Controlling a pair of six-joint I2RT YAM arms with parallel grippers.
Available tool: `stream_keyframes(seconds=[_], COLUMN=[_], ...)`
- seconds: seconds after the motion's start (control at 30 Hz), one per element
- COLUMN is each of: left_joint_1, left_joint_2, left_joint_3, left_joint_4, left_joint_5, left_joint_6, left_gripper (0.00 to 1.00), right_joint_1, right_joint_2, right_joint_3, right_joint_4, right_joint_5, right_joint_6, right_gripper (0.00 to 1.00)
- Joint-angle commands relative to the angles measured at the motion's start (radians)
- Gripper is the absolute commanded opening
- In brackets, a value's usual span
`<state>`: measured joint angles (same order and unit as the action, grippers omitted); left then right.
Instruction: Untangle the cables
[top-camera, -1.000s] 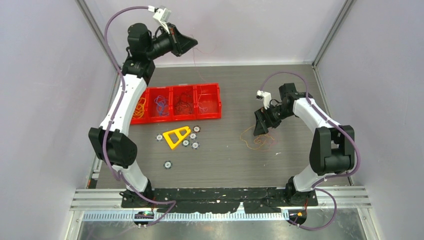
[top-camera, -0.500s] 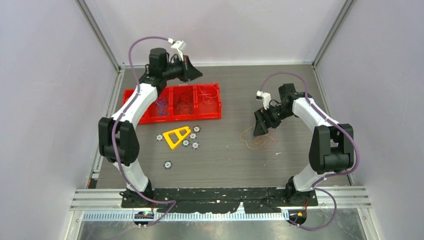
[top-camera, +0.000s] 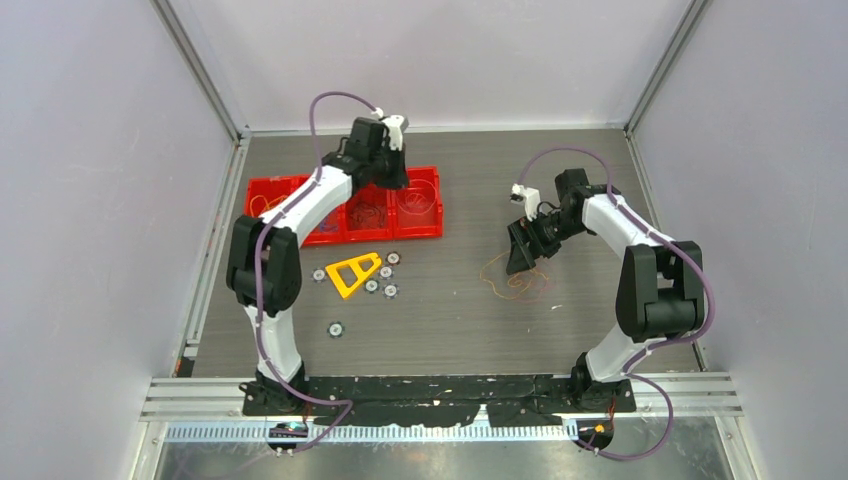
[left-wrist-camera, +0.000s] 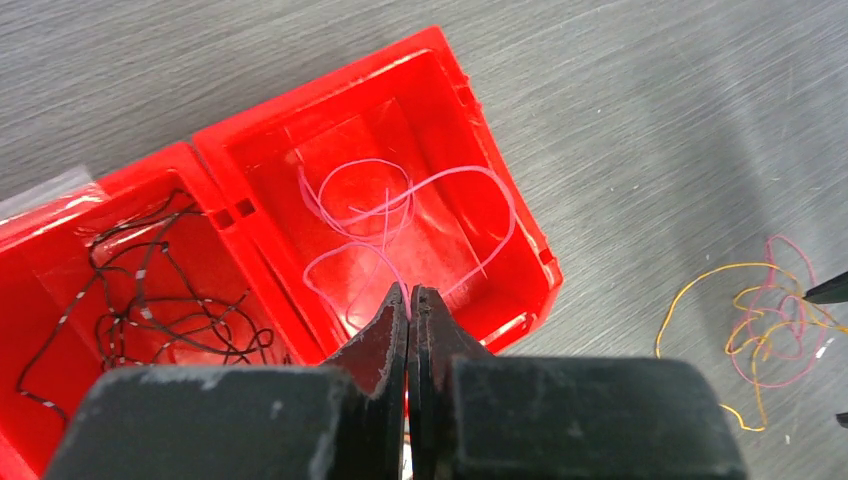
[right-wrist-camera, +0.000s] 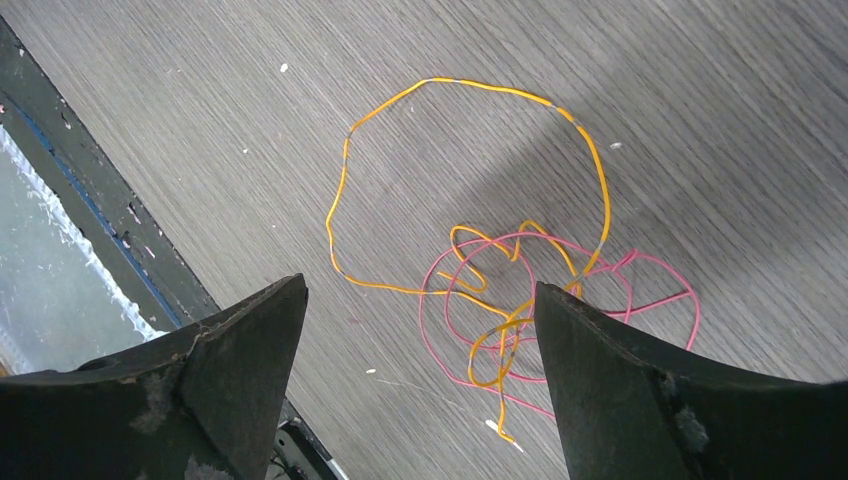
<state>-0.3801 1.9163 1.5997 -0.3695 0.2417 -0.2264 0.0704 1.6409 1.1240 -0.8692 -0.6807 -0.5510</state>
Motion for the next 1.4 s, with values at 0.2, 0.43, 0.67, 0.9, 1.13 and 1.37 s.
stream_keyframes(seconds=[0.2, 0.43, 0.67, 0.9, 1.13, 1.37], left_joint_1=[-0.071, -0.072, -0.072, -0.062, -0.062, -0.063], left_joint_2=[0.096, 0.089, -0.119, -0.256, -0.526, -0.652], left_joint_3=[0.084, 0.128, 0.072, 0.069, -0.225, -0.360], left_joint_4=[-0.010, -0.039, -0.002, -0.068, 0.055, -0.026], left_joint_5=[-0.173, -0.138, 0.012, 0.094, 0.290, 0.465], left_joint_6=[0.016, 0.044, 0.105, 0.231, 0.321, 0.353], left_gripper=[0.04, 0.43, 0.97, 1.00, 1.00, 1.00], right_joint_1=[0.000, 0.000, 0.001, 0.000, 0.010, 0.038], right_joint_2=[0.006, -0.023, -0.081, -0.123, -0.029, 0.034], right_joint_3=[0.025, 0.019, 0.021, 0.004, -0.053, -0.003], right_joint_4=[-0.002, -0.025, -0.057, -0.075, 0.019, 0.007], right_joint_5=[-0.019, 0.005, 0.055, 0.159, 0.376, 0.226], right_joint_6=[-0.018, -0.049, -0.079, -0.113, -0.102, -0.086], right_gripper=[0.90, 0.90, 0.90, 0.90, 0.87, 0.18])
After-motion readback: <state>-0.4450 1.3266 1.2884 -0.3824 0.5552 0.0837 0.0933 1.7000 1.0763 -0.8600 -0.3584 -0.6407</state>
